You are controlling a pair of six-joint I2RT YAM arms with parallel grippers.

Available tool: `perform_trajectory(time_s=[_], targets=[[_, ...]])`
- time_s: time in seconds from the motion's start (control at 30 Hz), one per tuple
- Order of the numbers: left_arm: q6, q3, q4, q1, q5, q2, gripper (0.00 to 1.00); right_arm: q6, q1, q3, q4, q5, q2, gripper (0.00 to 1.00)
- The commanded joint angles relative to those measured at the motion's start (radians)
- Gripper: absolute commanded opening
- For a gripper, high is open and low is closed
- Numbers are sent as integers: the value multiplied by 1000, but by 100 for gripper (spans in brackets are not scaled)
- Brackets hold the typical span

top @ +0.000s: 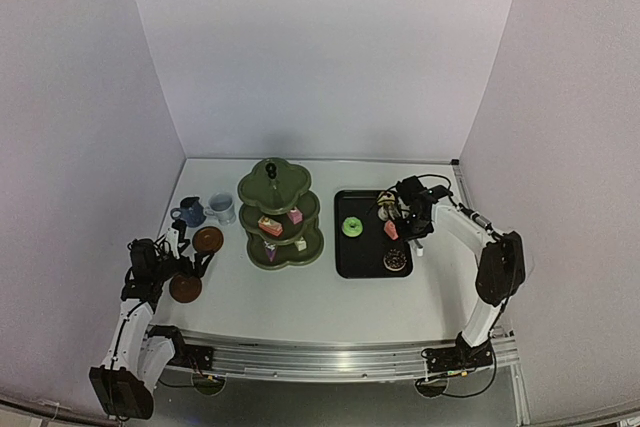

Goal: Serve the afternoon tea

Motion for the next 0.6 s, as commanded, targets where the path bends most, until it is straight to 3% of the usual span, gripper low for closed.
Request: perform_trajectory(time_s=[0.0, 0.13, 0.57], targets=[[10, -3, 10, -1, 18, -2, 99, -2, 6, 36, 0, -30, -4, 9], [9, -3, 10, -1, 18, -4, 99, 6, 5, 45, -1, -54, -21, 0], [5, -3, 12, -2, 24, -6, 99, 43, 48, 103, -38, -59, -132, 0]])
